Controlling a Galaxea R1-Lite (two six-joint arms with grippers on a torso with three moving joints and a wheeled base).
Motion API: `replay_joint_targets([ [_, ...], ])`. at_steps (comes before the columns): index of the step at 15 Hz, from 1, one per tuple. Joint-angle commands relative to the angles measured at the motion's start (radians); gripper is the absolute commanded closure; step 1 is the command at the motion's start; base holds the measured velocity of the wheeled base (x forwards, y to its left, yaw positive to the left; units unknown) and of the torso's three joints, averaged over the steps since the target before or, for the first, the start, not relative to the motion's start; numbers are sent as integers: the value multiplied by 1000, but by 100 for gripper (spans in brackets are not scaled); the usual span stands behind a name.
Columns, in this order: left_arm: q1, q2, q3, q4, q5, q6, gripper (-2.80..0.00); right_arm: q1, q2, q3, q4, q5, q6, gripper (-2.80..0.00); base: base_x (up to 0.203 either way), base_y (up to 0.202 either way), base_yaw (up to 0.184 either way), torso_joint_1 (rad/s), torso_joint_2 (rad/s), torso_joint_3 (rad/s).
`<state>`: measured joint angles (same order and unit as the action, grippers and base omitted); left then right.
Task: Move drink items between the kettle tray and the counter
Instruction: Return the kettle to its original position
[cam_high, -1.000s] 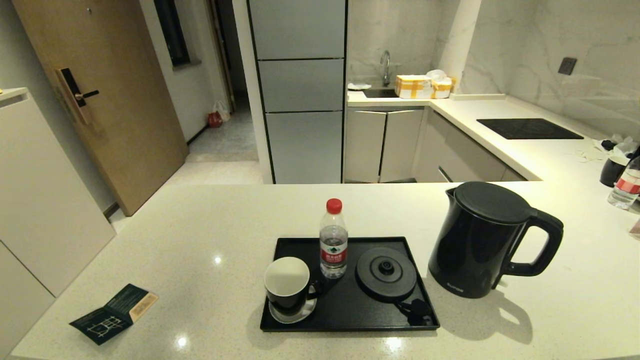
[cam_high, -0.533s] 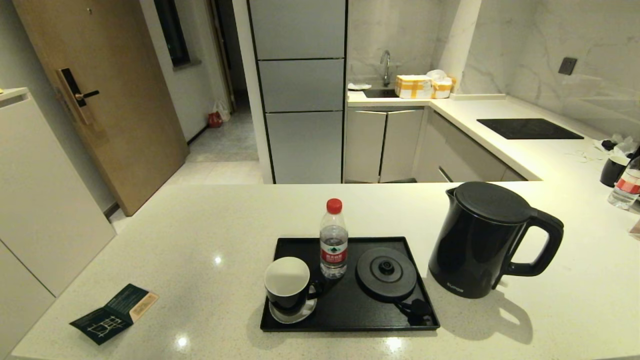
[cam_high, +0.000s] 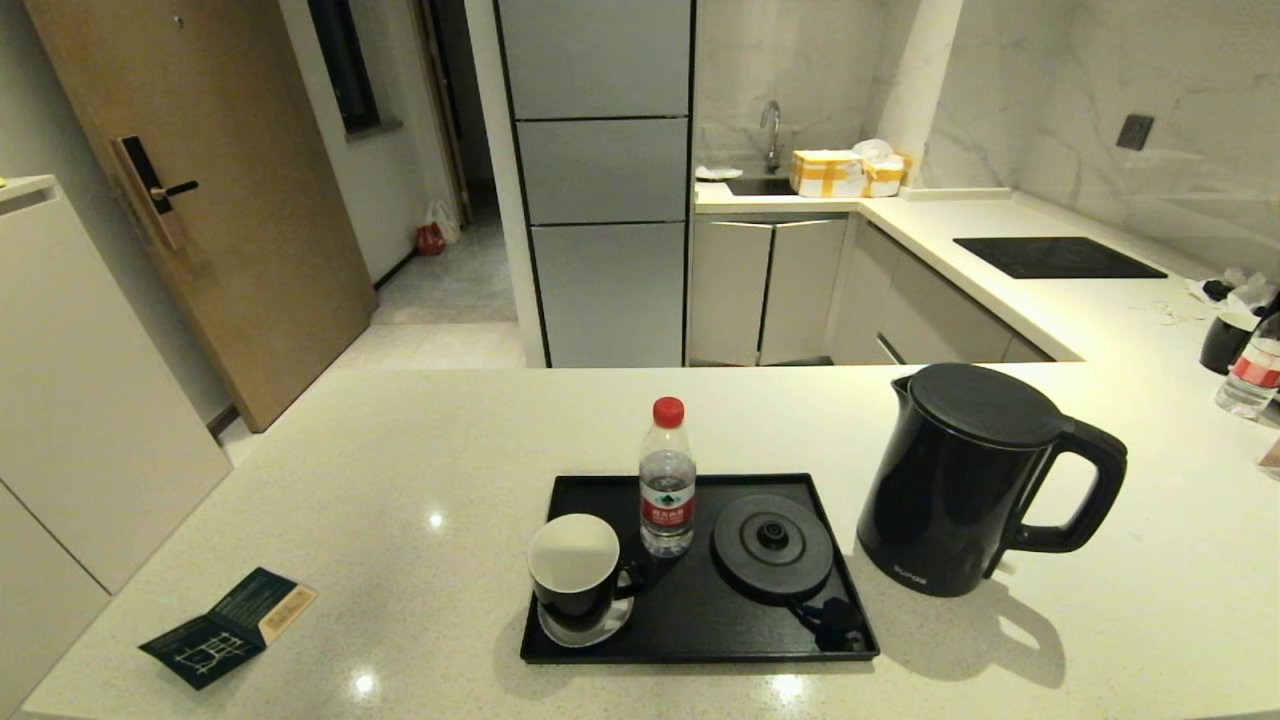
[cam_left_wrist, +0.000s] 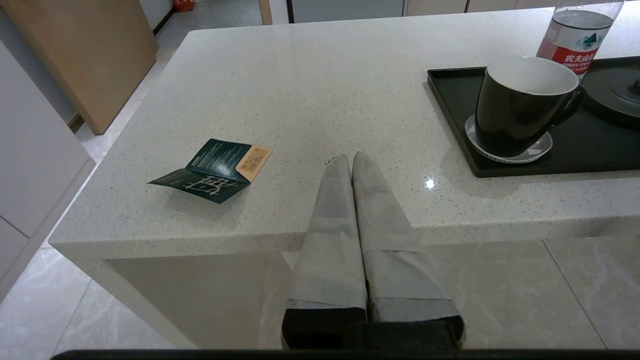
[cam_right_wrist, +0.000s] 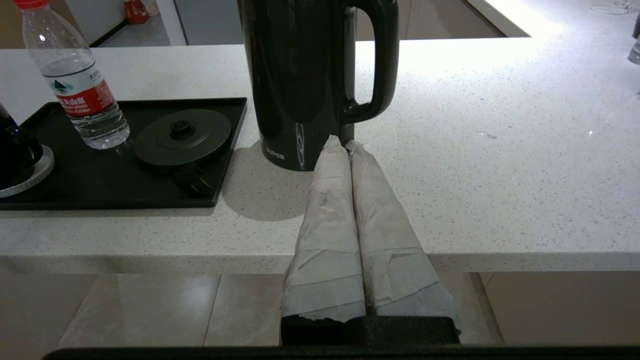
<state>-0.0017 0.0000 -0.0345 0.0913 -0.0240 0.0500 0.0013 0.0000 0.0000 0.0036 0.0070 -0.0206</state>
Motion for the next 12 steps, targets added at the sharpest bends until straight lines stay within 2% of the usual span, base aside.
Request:
replay_joint_targets([
  [1, 0, 0, 6, -27, 0, 2, 0, 0, 0, 2, 1, -1, 4, 0, 0, 0, 0, 0, 0, 0],
  [3, 0, -2, 39, -108, 1, -9, 0, 0, 2, 2, 1, 1, 2, 0, 0, 0, 0, 0, 0, 0],
  [7, 0, -2, 39, -108, 2, -9, 0, 0, 1, 1, 0, 0, 3, 0, 0, 0, 0, 0, 0, 0],
  [8, 0, -2, 36, -102, 19, -40, 0, 0, 0, 0, -10, -4, 4, 0, 0, 0, 0, 0, 0, 0],
  [10, 0, -2, 35, -102, 19, -41, 0, 0, 10, -12, 7, -12, 7, 0, 0, 0, 0, 0, 0, 0],
  [12, 0, -2, 36, -102, 19, -41, 0, -1, 70, -162, 66, -40, 17, 0, 0, 0, 0, 0, 0, 0],
])
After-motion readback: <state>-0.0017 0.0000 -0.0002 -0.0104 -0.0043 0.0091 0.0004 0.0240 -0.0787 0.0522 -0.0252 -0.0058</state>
